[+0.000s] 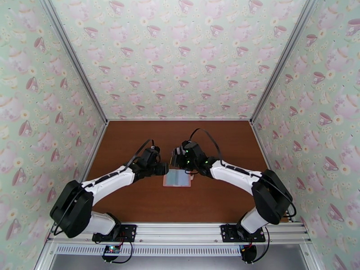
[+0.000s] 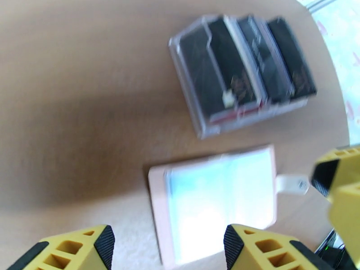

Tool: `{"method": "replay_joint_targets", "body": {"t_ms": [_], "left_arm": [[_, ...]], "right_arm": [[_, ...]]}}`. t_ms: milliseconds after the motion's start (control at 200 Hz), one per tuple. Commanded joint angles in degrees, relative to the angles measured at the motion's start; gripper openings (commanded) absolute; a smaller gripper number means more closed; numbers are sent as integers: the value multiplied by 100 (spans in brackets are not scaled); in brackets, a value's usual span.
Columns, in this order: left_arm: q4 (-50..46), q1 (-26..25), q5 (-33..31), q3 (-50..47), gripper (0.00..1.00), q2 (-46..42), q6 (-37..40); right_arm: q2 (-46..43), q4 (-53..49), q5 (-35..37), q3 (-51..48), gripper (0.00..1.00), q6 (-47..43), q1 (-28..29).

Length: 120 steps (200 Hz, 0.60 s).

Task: Put the credit cards into the card holder

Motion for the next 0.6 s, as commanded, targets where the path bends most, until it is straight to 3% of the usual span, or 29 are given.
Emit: {"method": "replay_joint_targets", "body": {"t_ms": [0,341,596], "left_arm": [[243,86,232,403,70,244,10],[645,363,555,1497,70,1351,-65],[1336,479,818,1527,70,2031,-179]], "right_arm": [[-272,-715,252,261,52,-370,-164],[-651,-1534,402,594,55,-944,-858],[-674,-1882,530,733,57,-1215,-1122]]}}
